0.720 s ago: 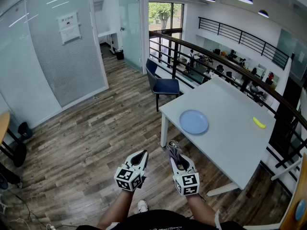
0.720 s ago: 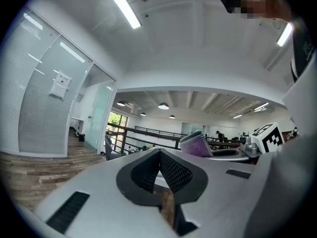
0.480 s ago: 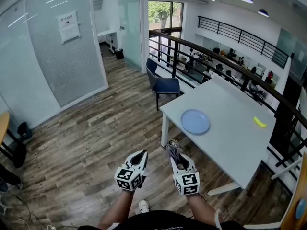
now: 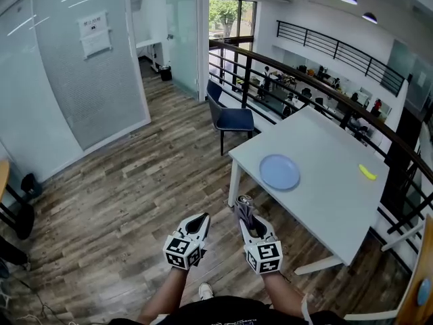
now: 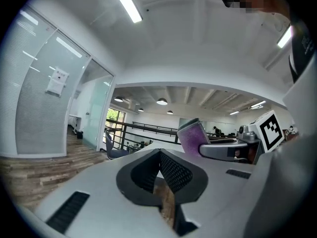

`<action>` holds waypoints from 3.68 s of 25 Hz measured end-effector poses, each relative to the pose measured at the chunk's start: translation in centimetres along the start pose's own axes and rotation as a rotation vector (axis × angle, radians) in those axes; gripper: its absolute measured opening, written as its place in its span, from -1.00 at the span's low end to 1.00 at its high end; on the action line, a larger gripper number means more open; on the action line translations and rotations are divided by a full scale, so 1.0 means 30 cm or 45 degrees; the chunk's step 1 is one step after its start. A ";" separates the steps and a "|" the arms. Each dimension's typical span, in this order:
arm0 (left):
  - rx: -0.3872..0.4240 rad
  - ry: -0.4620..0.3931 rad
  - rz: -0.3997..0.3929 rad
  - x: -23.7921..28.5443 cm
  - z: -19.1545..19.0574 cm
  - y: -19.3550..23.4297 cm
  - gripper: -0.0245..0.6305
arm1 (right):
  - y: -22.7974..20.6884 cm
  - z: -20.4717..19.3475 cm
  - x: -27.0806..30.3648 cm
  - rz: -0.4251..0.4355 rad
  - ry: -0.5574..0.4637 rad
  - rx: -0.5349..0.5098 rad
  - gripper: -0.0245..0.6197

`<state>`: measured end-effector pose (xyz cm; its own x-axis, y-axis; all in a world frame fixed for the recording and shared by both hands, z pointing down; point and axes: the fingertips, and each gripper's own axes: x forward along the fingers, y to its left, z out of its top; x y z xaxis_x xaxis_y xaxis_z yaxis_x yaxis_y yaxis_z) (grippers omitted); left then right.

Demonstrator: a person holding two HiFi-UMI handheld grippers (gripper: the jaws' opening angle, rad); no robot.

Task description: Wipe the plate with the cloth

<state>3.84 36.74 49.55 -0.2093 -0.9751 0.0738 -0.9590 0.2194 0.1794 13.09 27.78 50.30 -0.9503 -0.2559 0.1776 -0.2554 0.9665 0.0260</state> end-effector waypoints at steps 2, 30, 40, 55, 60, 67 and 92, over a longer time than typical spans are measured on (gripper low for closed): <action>0.053 0.010 -0.035 0.004 -0.011 0.016 -0.89 | 0.024 0.004 0.027 -0.005 0.001 -0.001 -0.56; 0.004 0.069 -0.188 0.170 -0.011 0.216 -0.89 | 0.029 0.004 0.255 -0.057 0.071 0.011 -0.56; 0.026 0.037 -0.102 0.346 0.050 0.273 -0.89 | -0.113 0.019 0.379 -0.035 0.064 0.036 -0.56; 0.008 0.081 -0.106 0.671 0.043 0.204 -0.89 | -0.439 0.042 0.492 -0.017 0.018 0.103 -0.56; 0.059 0.099 -0.054 0.733 0.043 0.202 -0.89 | -0.520 0.038 0.501 -0.009 0.015 0.124 -0.56; 0.023 0.105 -0.057 0.811 0.048 0.250 -0.89 | -0.566 0.043 0.587 0.001 0.020 0.135 -0.56; -0.022 0.124 -0.300 1.250 0.149 0.683 -0.89 | -0.694 0.176 1.127 -0.181 0.030 0.057 -0.56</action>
<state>-24.50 4.51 51.61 0.0397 -0.9917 0.1222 -0.9755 -0.0119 0.2199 -14.65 -1.10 50.57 -0.8996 -0.3890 0.1987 -0.3952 0.9186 0.0089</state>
